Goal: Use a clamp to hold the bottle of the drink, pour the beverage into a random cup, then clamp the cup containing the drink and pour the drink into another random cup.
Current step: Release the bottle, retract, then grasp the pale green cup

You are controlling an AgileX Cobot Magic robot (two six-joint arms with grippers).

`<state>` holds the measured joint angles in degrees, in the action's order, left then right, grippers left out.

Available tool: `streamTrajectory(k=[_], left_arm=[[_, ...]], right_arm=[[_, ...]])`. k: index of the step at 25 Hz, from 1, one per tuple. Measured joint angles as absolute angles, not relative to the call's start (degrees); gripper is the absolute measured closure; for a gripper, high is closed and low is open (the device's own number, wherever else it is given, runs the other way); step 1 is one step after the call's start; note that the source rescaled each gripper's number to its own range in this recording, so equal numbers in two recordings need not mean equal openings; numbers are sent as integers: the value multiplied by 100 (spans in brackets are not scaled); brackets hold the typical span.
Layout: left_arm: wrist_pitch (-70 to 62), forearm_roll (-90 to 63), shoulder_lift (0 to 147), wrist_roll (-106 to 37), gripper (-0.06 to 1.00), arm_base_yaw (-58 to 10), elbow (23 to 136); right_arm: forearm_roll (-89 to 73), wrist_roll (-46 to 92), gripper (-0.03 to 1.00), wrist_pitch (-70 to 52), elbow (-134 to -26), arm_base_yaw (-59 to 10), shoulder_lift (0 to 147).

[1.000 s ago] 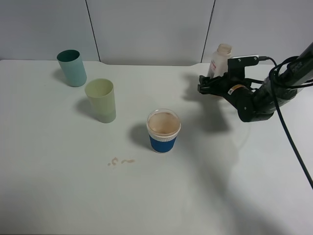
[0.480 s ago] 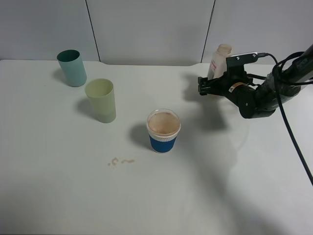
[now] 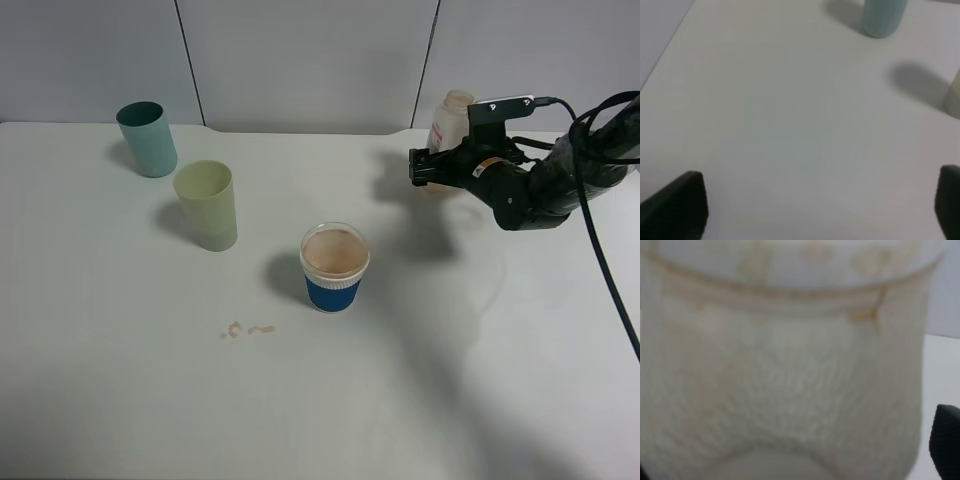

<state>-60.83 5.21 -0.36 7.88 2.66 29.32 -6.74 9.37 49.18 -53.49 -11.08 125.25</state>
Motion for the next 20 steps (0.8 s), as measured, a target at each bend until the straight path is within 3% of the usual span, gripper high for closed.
streamTrajectory(k=[20], left_arm=[[-6083, 514, -36, 788, 19, 266, 2932]], right_arm=[[-821, 937, 2, 3278, -5336, -1108, 11308]])
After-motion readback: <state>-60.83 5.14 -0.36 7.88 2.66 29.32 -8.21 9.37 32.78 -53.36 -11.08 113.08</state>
